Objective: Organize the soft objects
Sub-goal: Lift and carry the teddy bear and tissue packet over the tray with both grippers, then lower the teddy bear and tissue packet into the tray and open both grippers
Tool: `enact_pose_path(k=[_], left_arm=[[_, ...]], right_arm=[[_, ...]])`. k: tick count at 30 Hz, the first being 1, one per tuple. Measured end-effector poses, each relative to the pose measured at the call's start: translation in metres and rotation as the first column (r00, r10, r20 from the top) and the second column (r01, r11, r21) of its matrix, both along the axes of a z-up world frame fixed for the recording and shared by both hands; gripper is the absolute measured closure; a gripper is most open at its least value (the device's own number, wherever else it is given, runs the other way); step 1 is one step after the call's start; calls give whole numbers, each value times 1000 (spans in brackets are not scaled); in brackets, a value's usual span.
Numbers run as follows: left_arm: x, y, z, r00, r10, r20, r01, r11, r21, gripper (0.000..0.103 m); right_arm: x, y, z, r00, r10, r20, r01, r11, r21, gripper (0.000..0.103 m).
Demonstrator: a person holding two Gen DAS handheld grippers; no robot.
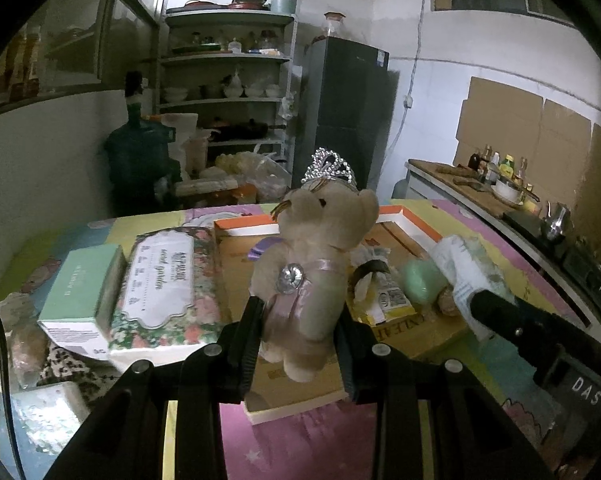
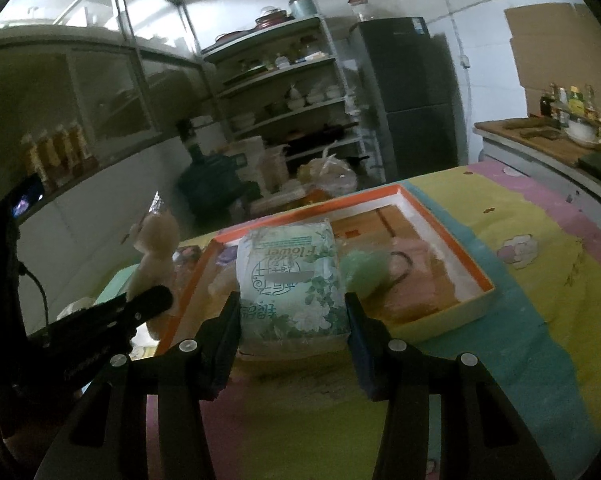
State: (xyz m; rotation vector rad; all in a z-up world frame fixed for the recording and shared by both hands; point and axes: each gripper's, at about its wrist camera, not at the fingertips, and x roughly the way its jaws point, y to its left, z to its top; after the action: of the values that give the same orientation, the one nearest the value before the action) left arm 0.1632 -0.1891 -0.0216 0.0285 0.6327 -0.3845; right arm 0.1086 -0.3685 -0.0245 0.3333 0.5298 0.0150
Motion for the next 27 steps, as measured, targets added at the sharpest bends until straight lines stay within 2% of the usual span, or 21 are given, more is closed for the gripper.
enact_pose_path(k=[12, 27], left_arm=[[17, -27, -11, 999, -20, -27, 20, 999, 25, 68], [37, -42, -28, 998, -17, -67, 20, 998, 55, 68]], right_arm=[[22, -23, -2, 1000, -22, 5, 22, 1000, 3, 52], [61, -23, -10, 1000, 12, -18, -12, 1000, -11, 52]])
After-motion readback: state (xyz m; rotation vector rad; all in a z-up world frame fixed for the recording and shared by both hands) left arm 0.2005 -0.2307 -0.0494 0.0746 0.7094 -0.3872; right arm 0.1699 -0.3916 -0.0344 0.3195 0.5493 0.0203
